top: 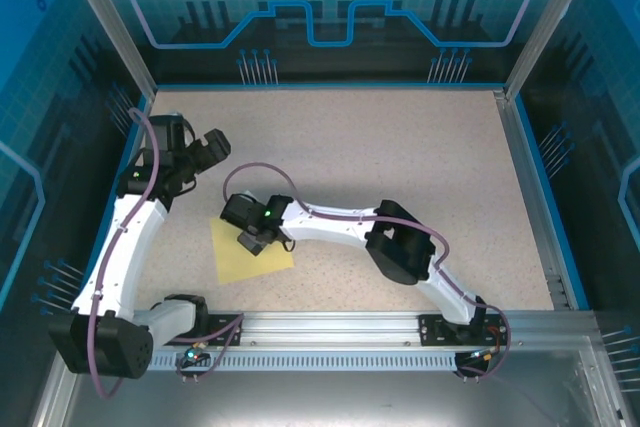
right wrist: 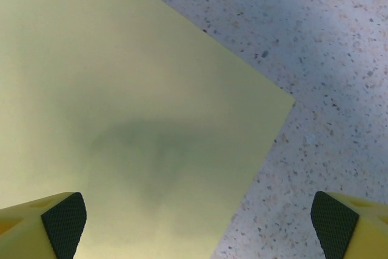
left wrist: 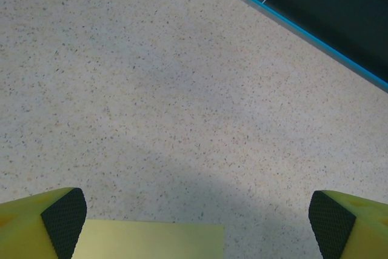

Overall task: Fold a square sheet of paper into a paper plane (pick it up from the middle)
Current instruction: Move the square sheet of paper to the center of the table.

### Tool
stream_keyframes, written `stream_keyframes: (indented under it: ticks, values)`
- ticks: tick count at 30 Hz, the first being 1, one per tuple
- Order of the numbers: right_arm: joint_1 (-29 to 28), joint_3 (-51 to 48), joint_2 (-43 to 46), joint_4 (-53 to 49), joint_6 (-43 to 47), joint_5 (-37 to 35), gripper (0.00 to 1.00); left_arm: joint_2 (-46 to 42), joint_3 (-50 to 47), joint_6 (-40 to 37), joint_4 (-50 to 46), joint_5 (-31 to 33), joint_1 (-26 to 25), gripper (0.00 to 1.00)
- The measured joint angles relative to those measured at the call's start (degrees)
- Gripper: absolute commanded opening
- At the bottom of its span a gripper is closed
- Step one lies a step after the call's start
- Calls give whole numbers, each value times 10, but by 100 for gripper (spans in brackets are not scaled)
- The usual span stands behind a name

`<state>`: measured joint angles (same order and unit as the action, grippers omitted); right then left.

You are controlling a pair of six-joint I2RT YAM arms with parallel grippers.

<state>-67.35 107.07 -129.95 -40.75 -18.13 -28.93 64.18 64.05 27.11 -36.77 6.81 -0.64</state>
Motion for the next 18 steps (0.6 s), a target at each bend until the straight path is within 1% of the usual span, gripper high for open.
stream_keyframes:
  ticks: [5,8,13,18]
  values:
    - [-5,5,-19,-19,22,-16,100,0,3,0,-8,0,2,98]
    - [-3,-17,-18,-14,39,-24,100,2,3,0,-11,0,2,98]
    - [7,-106,31,22,69,-21,99,5,3,0,-14,0,5,98]
    - [50,-212,99,58,99,-4,100,6,3,0,-16,0,7,99]
